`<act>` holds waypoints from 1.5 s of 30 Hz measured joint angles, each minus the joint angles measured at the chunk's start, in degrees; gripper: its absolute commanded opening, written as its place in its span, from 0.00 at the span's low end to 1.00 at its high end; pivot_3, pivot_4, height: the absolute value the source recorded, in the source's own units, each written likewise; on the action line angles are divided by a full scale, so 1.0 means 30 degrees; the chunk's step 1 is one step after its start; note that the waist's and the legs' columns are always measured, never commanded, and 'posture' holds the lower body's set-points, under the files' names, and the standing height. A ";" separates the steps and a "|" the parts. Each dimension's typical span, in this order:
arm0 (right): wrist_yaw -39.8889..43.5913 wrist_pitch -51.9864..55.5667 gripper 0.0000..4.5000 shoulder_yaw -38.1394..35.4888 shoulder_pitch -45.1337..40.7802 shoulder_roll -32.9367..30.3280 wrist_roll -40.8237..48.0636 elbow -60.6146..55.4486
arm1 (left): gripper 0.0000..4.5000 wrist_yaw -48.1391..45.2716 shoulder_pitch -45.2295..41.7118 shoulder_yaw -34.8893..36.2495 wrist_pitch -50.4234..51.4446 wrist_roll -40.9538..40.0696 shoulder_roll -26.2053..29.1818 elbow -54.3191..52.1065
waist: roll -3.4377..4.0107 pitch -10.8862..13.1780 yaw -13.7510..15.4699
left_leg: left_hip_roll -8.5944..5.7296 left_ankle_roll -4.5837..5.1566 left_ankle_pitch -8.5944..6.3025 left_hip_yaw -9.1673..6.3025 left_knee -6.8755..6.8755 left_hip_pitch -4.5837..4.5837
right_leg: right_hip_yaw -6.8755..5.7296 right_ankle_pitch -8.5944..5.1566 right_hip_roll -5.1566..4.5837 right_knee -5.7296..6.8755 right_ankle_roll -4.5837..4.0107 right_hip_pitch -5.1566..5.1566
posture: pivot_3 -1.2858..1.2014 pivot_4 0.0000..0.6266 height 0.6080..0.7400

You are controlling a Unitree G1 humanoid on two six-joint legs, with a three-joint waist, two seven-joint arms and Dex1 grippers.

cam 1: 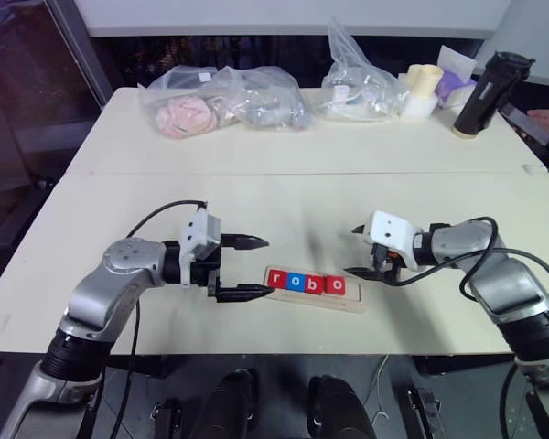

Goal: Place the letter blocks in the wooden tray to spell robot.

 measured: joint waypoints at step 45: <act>-1.7463 2.0657 0.98 -0.7620 -0.2950 1.1971 -0.3213 -0.2756 | 1.00 0.0215 -0.0144 -0.0042 -0.0074 0.0206 -0.0566 0.0131 | 0.0017 -0.0014 -0.0065 | -0.0012 -0.0053 0.0036 -0.0006 -0.0040 0.0003 | 0.0028 0.0007 0.0068 0.0067 -0.0008 -0.0055 | 0.52 0.24 0.98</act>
